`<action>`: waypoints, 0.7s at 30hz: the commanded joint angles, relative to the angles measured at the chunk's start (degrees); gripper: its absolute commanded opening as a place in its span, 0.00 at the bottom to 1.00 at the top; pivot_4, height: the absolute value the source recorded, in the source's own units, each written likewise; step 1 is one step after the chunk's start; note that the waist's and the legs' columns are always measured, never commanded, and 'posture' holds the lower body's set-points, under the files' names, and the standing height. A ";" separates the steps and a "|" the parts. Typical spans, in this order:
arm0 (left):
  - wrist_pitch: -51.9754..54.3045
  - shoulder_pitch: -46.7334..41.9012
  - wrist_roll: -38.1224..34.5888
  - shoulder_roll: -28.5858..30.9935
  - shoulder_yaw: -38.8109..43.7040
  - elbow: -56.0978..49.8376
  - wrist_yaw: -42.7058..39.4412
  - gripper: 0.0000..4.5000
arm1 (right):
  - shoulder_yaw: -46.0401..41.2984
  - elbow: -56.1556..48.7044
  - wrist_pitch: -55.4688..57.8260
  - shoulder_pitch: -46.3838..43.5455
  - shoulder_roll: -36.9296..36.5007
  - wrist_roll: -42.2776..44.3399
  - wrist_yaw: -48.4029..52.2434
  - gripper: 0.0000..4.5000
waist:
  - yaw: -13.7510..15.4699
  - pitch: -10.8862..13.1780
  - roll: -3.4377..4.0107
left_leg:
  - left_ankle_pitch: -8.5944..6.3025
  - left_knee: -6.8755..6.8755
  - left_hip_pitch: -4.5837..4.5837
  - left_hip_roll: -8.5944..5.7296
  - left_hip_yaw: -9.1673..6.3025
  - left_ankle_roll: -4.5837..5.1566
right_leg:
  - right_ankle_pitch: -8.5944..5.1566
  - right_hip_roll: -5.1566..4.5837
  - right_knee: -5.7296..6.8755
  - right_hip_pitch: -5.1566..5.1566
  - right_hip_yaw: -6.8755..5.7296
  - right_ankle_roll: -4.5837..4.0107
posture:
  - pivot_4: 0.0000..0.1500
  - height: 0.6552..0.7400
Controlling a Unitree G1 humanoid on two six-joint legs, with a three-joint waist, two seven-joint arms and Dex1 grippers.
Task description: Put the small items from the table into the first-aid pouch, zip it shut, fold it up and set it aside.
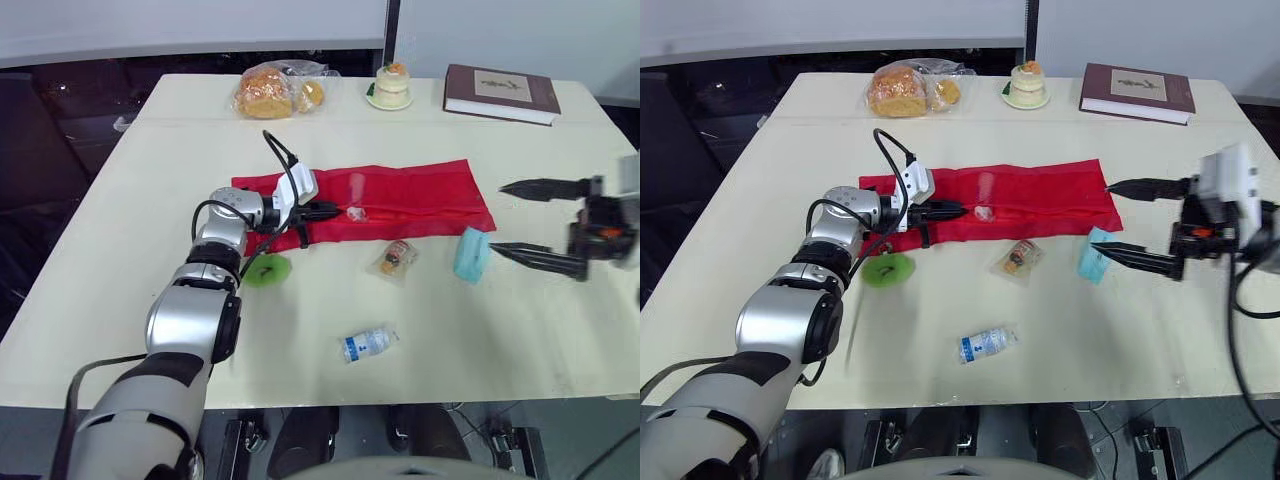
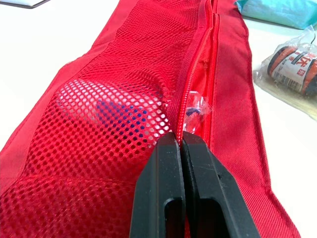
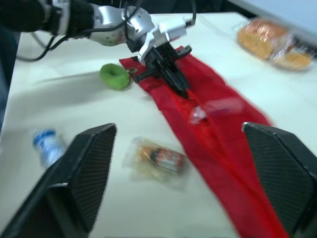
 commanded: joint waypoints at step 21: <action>-0.45 -1.44 -0.44 0.30 -0.86 -1.45 -1.14 0.00 | -8.57 1.73 0.80 2.90 -17.60 8.96 16.00 0.98 | 0.78 0.00 0.00 | 0.01 0.10 -0.07 -0.05 0.03 -0.01 | 0.01 -0.16 -0.02 -0.01 -0.01 0.02 | 1.00 0.87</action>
